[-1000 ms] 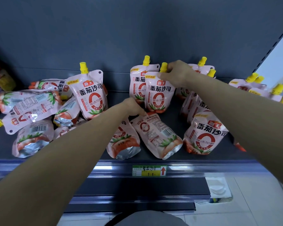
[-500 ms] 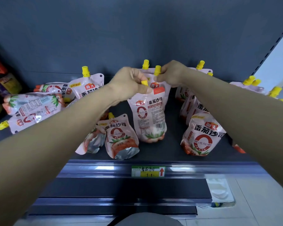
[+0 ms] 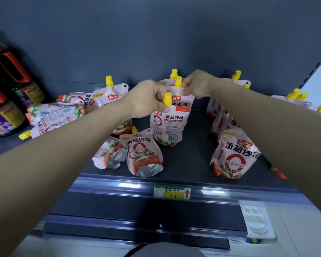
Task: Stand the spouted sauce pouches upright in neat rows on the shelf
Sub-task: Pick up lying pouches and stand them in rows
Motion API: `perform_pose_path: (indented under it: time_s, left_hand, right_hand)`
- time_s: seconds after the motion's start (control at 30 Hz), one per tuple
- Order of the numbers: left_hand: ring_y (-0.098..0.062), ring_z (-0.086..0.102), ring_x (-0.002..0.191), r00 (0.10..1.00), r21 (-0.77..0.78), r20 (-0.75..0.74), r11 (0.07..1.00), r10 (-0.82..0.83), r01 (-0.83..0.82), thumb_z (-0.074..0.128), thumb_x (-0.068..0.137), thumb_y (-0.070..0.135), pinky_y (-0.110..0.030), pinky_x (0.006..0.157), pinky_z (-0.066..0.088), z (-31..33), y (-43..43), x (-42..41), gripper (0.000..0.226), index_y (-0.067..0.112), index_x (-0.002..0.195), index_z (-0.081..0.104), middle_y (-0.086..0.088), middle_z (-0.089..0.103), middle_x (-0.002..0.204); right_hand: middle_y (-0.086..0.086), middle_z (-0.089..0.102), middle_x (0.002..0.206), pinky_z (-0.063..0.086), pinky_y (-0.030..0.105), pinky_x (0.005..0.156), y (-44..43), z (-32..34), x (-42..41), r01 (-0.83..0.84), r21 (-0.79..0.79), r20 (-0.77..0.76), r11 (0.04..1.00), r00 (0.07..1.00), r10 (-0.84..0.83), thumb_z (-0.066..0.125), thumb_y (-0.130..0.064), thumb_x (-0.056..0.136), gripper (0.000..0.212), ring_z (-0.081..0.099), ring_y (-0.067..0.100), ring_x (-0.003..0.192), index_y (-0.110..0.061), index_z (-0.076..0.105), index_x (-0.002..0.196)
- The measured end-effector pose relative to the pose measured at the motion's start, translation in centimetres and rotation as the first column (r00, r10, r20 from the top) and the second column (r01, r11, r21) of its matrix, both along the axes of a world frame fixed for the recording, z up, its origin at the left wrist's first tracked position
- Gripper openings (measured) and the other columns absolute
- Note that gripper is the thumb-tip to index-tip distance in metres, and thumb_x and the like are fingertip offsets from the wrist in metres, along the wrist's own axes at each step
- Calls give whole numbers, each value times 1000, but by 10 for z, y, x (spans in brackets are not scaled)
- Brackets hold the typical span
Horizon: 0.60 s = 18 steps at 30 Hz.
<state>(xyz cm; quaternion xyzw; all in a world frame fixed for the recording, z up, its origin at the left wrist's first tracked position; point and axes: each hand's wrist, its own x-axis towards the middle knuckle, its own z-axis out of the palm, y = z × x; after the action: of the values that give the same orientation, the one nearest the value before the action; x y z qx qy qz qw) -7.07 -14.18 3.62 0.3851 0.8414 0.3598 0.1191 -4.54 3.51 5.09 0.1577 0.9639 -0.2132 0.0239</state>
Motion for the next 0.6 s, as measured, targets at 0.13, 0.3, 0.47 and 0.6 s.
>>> perform_pose_path:
  time_s: [0.13, 0.3, 0.47, 0.6]
  left_hand:
    - [-3, 58, 99, 999, 33, -20, 999, 43, -42, 72, 78, 10, -11, 78, 38, -1, 17, 14, 14, 1, 72, 65, -1, 69, 100]
    - [-16, 61, 56, 881, 160, 453, 959, 138, -233, 56, 82, -7, -25, 45, 55, -5, 37, 28, 57, 8, 135, 39, -11, 59, 81]
    - [-17, 59, 56, 793, 160, 595, 948, 131, -277, 56, 85, -1, -28, 51, 58, -5, 40, 40, 14, 11, 88, 51, -10, 55, 69]
    - [-18, 61, 60, 760, 160, 642, 953, 99, -259, 60, 87, 8, -28, 56, 59, -9, 40, 41, 11, 12, 85, 50, -11, 56, 70]
  right_hand:
    - [4, 56, 87, 41, 19, 58, 4, 11, 2, 22, -32, -42, 999, 999, -24, 58, -10, 88, 28, 52, 16, 69, -5, 64, 116]
    - [16, 66, 93, 50, 30, 78, 10, 17, 3, 95, -121, -278, 988, 952, -125, 49, -7, 89, 29, 54, 18, 77, 3, 66, 110]
    - [23, 69, 105, 41, 22, 56, 6, 22, 12, 91, -124, -326, 988, 937, -127, 41, -6, 90, 32, 49, 16, 58, 10, 63, 107]
    - [14, 68, 89, 42, 16, 56, 5, 24, 19, 75, -126, -307, 989, 945, -111, 40, -6, 90, 32, 52, 11, 56, 8, 65, 105]
